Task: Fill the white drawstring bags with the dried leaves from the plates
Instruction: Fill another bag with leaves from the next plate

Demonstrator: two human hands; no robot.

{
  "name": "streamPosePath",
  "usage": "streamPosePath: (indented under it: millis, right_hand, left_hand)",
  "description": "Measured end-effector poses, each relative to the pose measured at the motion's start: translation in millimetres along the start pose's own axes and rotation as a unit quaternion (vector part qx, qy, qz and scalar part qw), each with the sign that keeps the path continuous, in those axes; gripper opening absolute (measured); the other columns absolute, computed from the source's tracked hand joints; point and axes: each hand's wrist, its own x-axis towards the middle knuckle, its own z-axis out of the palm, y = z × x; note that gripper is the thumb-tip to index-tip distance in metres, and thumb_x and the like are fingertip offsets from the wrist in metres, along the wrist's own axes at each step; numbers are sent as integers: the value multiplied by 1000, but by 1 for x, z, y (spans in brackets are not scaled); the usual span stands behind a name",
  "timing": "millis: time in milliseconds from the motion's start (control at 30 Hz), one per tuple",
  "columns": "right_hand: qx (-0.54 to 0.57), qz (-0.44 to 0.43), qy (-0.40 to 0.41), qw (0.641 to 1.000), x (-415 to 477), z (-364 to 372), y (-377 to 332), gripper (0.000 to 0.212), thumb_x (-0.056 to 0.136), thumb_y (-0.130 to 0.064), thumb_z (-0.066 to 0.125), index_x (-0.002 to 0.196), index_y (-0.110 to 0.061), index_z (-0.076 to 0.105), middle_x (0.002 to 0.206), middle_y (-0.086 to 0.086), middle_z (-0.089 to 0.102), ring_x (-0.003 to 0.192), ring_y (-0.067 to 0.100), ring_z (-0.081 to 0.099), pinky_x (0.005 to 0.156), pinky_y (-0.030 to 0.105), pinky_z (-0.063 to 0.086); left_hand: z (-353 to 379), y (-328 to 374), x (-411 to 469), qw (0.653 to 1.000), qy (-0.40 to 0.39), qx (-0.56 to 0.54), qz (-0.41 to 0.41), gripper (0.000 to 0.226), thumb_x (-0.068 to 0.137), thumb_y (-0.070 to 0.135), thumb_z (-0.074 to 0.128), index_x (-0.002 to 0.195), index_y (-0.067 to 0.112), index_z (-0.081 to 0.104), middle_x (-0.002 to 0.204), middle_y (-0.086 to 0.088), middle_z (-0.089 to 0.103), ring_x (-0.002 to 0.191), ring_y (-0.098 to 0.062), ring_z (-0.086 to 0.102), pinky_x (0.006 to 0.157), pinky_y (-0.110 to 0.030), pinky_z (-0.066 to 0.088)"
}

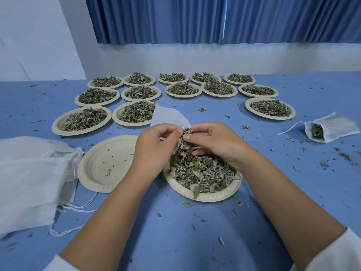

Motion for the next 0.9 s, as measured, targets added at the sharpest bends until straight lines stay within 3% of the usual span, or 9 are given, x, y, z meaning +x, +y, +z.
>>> streamPosePath:
  millis: [167,233,367,433,533,600,700,800,900]
  right_hand:
    - [-37,-6,53,998,0,0,-1,22,77,-18,81,95,-8,73,86,5,76,65,8,65,59,18,54]
    - [-75,-15,70,995,-1,1,0,10,78,-15,80,85,-13,72,70,0,73,59,8,62,57,21,53]
    - [-155,-38,120,980,0,5,2,11,81,-10,74,77,-16,67,47,-11,58,42,5,55,47,19,43]
    - [-159,-46,119,979,0,6,1,11,81,-11,75,78,-17,65,49,-12,58,43,6,56,46,18,43]
    - [-116,-44,97,987,-3,4,-2,19,79,-20,80,91,-16,66,69,-7,66,53,6,61,50,19,49]
    - [-62,-19,62,996,-5,0,-6,24,78,-26,81,96,-18,68,81,-5,71,66,1,67,54,19,52]
    - [15,49,-11,999,-7,-6,-11,31,79,-28,80,106,-22,69,92,-6,73,87,7,69,64,26,58]
    - [34,70,-84,993,-10,-9,-11,42,76,-16,82,112,-24,61,89,-1,76,91,15,72,70,29,59]
    - [43,61,-64,995,-10,-4,-11,45,75,-1,80,111,-13,56,83,7,74,85,23,74,67,26,59]
  left_hand:
    - [0,-1,-3,997,17,59,42,11,88,28,69,82,37,71,76,19,69,58,7,54,66,-23,45]
    - [0,0,-5,995,8,83,63,11,88,29,69,81,37,71,78,18,70,56,5,53,62,-20,43]
    - [2,0,-7,992,-17,103,75,6,87,29,70,85,31,75,80,18,71,70,0,61,65,-21,46]
    - [2,-2,-6,991,-2,111,73,6,88,30,69,85,32,74,80,17,70,67,6,58,63,-16,44]
    - [0,-4,-4,991,34,113,57,5,89,31,68,88,32,73,79,17,68,63,11,55,59,-7,38]
    - [-2,-5,-2,992,51,104,43,6,89,33,67,90,30,73,79,16,67,59,8,56,57,-8,39]
    - [-3,-6,1,994,69,84,24,8,89,33,67,91,28,73,79,16,68,64,7,59,57,-9,40]
    - [-3,-7,3,994,83,66,8,8,89,31,67,89,27,74,79,14,68,70,10,58,59,-4,40]
    - [-4,-8,5,993,92,70,3,8,89,32,67,89,27,74,79,14,68,71,11,57,60,-4,39]
